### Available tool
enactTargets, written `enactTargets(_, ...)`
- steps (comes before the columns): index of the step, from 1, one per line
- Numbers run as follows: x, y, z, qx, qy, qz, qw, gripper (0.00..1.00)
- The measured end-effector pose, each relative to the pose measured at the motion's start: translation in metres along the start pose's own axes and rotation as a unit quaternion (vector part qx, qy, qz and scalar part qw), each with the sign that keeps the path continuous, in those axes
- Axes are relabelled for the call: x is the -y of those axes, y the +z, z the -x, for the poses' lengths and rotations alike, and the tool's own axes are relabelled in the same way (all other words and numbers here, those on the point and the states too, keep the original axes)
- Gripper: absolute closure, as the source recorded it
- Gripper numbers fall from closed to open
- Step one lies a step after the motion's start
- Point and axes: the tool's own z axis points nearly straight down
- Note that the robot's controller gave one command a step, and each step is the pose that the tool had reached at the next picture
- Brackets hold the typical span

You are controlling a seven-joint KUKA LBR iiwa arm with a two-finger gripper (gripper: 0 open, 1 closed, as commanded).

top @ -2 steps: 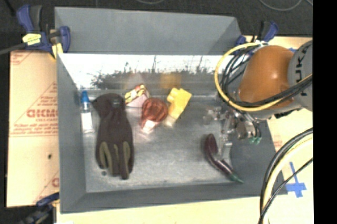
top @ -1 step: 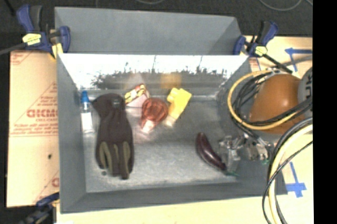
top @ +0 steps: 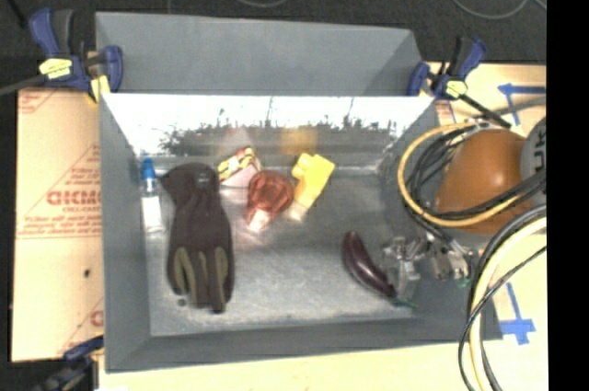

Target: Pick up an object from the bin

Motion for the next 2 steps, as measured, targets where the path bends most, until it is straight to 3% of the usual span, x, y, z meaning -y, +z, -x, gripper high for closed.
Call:
enactTargets(1, 0.008, -0.010, -0.010, -0.0009, 0.007, 0.001, 1.0000, 1.00)
enactTargets(2, 0.013, -0.031, -0.010, 0.0012, 0.009, -0.001, 1.0000, 1.00)
